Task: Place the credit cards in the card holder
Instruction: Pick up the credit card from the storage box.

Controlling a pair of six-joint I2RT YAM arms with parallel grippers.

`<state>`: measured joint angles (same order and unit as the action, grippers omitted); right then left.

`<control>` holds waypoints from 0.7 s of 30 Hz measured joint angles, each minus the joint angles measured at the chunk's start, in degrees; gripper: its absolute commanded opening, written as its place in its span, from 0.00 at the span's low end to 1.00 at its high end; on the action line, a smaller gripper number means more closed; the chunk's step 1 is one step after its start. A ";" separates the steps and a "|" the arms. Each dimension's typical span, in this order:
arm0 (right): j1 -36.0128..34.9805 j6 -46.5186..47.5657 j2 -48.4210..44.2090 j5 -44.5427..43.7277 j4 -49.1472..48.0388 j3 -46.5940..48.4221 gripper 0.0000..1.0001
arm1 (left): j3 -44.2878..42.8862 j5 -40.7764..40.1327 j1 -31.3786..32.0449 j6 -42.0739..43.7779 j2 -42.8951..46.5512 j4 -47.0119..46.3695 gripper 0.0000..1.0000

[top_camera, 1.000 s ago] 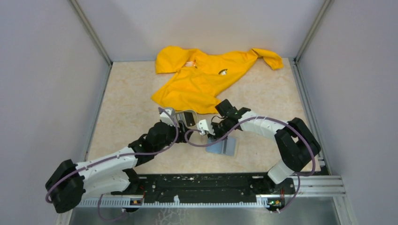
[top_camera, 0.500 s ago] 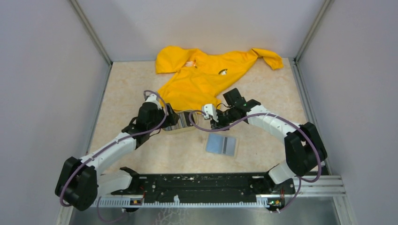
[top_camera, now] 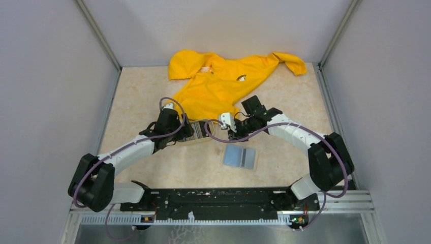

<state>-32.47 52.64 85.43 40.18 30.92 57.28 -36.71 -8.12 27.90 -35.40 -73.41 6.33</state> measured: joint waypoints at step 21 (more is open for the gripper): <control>0.02 0.07 0.00 0.26 0.22 0.00 0.17 | -1.42 2.86 -0.04 -0.68 -6.36 -3.43 0.86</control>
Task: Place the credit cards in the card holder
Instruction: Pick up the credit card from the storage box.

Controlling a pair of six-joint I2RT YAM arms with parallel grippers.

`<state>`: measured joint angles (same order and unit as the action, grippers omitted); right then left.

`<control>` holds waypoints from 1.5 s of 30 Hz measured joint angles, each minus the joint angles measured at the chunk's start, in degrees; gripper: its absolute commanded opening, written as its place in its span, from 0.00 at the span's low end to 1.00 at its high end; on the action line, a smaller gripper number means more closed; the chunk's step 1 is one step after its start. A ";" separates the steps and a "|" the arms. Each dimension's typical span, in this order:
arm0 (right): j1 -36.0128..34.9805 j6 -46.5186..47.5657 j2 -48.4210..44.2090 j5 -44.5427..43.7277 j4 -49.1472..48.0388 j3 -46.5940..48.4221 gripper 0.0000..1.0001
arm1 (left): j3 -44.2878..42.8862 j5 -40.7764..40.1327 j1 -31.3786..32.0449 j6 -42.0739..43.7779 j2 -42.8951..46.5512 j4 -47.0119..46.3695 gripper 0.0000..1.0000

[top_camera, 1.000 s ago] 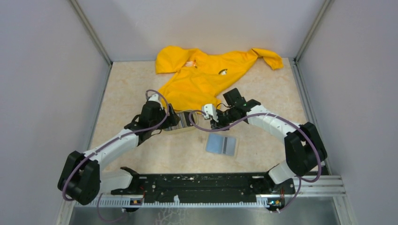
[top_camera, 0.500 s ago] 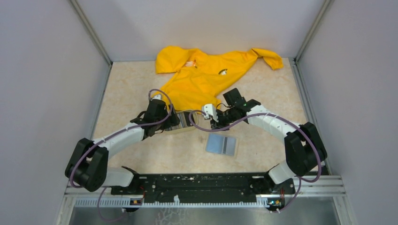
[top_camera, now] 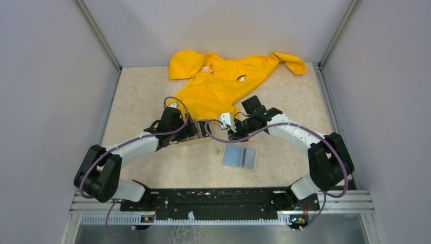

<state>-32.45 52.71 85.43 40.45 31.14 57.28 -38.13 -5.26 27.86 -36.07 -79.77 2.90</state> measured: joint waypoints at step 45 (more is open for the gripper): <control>0.37 0.87 -0.87 1.31 1.44 0.00 0.17 | 7.54 16.92 -6.27 -7.96 3.08 -14.29 0.65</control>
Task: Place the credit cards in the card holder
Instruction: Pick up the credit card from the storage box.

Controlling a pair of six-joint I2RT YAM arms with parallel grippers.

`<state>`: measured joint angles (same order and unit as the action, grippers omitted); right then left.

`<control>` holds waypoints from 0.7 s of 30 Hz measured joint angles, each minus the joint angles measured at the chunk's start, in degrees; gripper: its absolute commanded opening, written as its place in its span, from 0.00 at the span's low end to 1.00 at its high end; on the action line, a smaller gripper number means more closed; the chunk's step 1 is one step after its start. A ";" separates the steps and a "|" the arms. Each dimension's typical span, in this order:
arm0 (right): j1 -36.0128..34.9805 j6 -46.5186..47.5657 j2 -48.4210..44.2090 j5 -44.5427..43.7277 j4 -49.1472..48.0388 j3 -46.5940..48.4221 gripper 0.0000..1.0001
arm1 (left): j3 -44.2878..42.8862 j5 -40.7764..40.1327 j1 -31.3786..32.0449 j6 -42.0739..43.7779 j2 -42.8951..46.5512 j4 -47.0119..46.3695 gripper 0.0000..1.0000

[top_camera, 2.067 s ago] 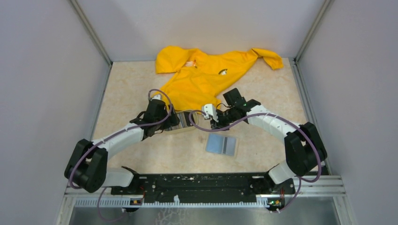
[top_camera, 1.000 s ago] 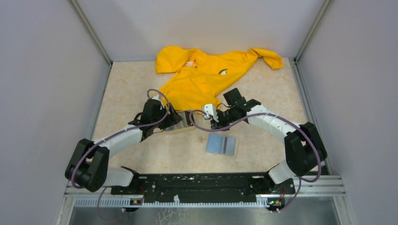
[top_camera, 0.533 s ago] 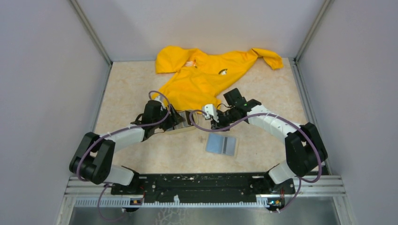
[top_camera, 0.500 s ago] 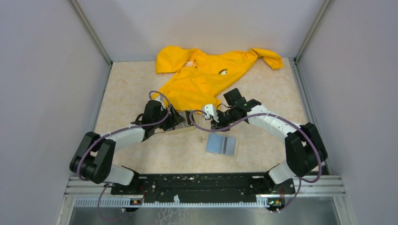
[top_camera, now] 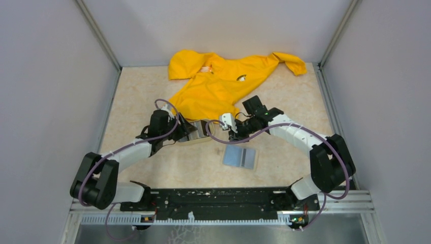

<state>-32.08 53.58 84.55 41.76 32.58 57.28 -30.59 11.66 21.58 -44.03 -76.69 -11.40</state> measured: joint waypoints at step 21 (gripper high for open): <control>0.00 0.33 -0.17 0.13 0.04 -0.24 0.17 | 1.99 -0.09 -2.73 0.83 1.36 1.25 0.24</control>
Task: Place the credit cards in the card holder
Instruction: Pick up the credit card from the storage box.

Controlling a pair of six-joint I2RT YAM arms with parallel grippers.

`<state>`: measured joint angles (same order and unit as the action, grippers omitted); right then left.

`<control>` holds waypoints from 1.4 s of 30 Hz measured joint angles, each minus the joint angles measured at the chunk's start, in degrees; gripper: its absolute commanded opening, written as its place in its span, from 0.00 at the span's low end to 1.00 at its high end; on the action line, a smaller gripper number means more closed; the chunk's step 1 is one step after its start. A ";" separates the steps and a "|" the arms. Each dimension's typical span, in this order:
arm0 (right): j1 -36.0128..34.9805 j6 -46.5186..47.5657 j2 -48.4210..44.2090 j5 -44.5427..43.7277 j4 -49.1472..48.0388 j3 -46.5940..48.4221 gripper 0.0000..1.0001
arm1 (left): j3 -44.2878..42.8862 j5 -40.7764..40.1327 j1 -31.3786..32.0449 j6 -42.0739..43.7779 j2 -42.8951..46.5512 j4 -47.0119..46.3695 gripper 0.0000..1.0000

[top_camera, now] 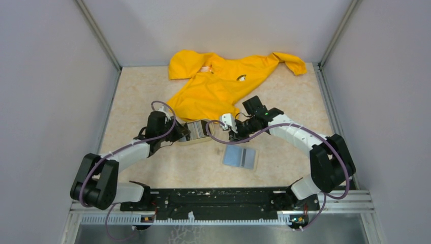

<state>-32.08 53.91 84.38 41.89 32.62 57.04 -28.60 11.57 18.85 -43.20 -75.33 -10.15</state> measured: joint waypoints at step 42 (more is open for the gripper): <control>0.02 -2.69 0.00 8.87 -0.17 0.00 0.28 | 5.14 -6.14 0.02 11.72 29.99 12.15 0.00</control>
<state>-32.05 51.22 84.38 50.76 32.45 57.04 -23.46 5.43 18.87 -31.48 -45.34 2.00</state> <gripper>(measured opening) 0.244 0.005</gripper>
